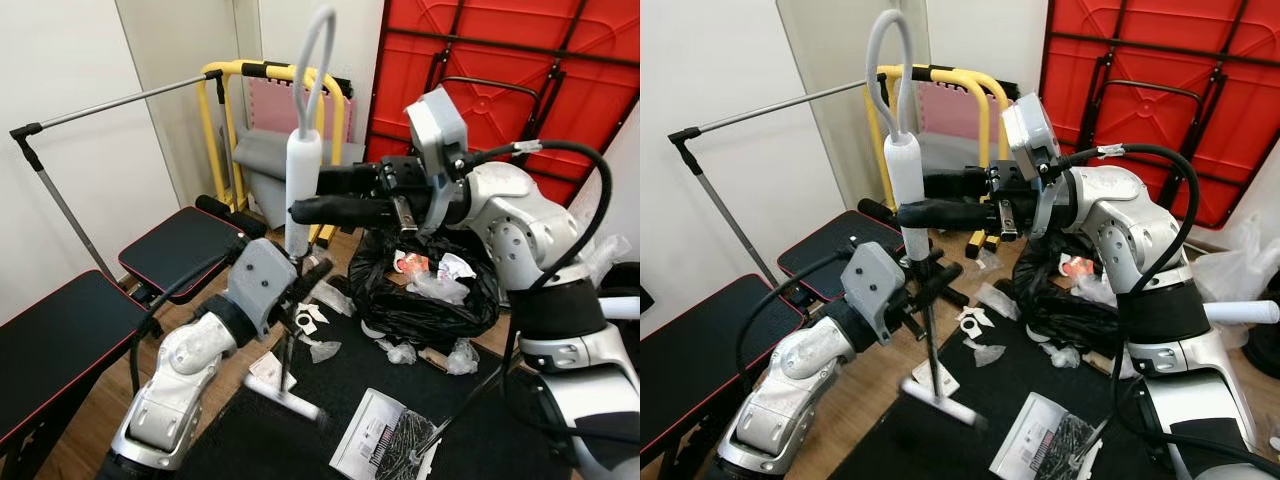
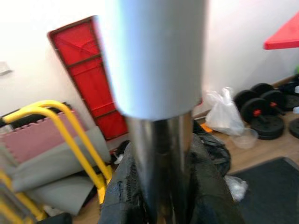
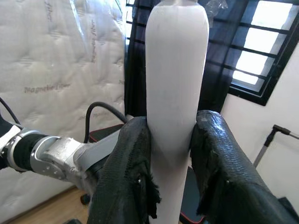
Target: Sweep floor
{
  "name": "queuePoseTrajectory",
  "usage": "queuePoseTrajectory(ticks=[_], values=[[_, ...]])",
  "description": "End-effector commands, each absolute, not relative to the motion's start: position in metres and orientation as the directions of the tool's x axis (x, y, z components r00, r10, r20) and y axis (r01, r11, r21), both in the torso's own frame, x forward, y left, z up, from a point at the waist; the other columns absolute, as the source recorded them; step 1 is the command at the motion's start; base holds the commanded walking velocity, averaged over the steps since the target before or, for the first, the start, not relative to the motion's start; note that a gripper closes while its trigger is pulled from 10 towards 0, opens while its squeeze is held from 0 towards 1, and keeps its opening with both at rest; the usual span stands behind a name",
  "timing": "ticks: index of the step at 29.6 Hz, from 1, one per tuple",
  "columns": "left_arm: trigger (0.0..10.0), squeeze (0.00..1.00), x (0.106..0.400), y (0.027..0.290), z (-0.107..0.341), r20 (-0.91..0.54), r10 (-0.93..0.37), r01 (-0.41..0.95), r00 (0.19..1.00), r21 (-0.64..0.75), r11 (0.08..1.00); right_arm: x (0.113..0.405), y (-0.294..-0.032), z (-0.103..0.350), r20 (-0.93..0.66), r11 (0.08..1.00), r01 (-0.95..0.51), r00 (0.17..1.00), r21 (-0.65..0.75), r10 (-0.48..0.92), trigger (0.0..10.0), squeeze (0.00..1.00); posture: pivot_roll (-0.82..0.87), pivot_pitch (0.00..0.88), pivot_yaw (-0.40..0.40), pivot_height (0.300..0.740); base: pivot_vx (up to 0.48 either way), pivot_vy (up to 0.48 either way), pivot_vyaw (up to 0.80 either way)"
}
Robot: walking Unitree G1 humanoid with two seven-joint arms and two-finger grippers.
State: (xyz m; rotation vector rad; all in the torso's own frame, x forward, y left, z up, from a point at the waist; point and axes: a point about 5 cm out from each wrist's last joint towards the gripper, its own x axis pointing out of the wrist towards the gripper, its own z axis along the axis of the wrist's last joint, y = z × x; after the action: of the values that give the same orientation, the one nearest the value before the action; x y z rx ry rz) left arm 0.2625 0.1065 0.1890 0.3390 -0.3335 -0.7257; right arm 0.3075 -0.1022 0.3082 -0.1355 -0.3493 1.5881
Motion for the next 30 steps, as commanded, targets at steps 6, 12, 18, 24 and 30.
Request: queuePoseTrajectory(ticks=[6,12,18,24,30], values=[[0.0,0.00,0.261,0.102,0.185,0.165,-0.697,0.570,0.697,0.461,0.680,0.322,-0.103,0.317,0.202,0.251,-0.920,0.196,-0.301,0.960,10.0,0.00,-0.13,0.000,-0.022,0.740,0.000,0.000,0.00],[0.0,0.00,0.268,0.109,0.186,0.177,-0.640,0.510,0.748,0.465,0.724,0.329,-0.084,0.303,0.193,0.414,-0.891,0.381,-0.183,0.904,10.0,1.00,-0.13,0.000,-0.021,0.740,0.000,0.000,0.00],[0.0,0.00,0.269,0.108,0.186,0.179,-0.631,0.500,0.755,0.464,0.731,0.323,-0.073,0.297,0.191,0.426,-0.894,0.398,-0.140,0.897,10.0,0.98,-0.14,0.000,-0.017,0.740,0.000,0.000,0.00],[0.0,0.00,0.271,0.107,0.187,0.193,-0.617,0.485,0.763,0.461,0.743,0.324,-0.060,0.285,0.153,0.480,-0.877,0.472,-0.017,0.868,10.0,0.00,-0.14,0.000,-0.020,0.740,0.000,0.000,0.00],[0.0,0.00,0.274,0.110,0.191,0.219,-0.584,0.445,0.782,0.459,0.769,0.334,-0.064,0.270,0.129,0.542,-0.820,0.566,0.183,0.814,0.0,0.00,-0.18,0.000,-0.038,0.740,0.000,0.000,0.00]])
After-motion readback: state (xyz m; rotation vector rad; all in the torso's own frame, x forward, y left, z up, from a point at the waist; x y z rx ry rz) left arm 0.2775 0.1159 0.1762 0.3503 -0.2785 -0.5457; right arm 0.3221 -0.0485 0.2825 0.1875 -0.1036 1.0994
